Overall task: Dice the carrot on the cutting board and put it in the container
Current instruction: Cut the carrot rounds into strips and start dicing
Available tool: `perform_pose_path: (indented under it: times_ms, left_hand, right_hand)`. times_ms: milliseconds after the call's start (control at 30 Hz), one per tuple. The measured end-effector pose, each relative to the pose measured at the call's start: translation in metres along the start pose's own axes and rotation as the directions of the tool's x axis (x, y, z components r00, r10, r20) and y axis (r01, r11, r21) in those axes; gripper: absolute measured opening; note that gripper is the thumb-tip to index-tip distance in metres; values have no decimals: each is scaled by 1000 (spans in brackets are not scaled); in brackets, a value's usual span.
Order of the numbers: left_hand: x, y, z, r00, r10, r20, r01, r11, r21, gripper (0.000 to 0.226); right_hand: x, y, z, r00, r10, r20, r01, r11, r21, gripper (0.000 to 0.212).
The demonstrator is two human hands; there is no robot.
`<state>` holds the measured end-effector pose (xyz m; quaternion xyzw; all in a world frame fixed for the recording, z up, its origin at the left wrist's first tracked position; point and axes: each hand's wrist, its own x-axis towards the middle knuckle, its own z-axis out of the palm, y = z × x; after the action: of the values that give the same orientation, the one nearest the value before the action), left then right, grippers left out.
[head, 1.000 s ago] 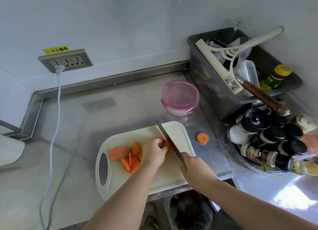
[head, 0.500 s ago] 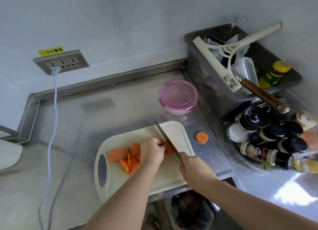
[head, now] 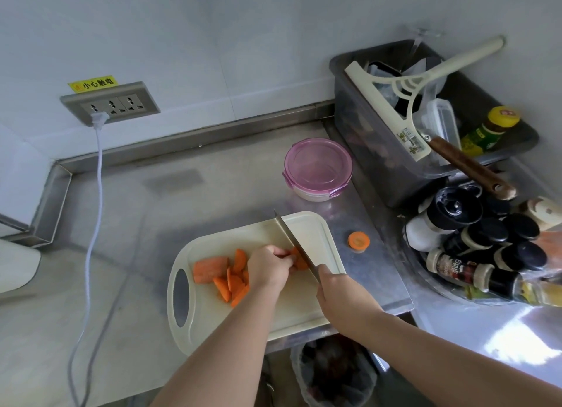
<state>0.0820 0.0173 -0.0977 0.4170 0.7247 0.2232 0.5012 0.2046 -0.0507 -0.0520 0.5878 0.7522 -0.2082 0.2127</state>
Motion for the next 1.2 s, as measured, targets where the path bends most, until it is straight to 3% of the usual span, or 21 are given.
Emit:
perform_pose_path:
  times_ms: [100,167,267,433,1200]
  left_hand:
    - [1,-1,-2,1000,-22,17,22,999,-34,11]
    - [2,-1,-2,998,-41,46,45,996,-75,8]
    - [3,-1,-2,997,-46,54,51,994,-93,11]
    - [4,-2,-1,997,-58,52,64,990,-126,16]
    - [2,-4,-3,997,-66,41,71,989,-127,11]
  right_hand:
    - [10,8,1,992,103,-66,-77,945,317,29]
    - [13,14,-2,970,212,-117,-143,893,428,32]
    - [7,11,-5,951,269,-150,-191,897,398,45]
    - [-3,-7,-3,970,187,-153,-141,952,270,49]
    - [8,-12,3,965,231,-120,-195,947,255,50]
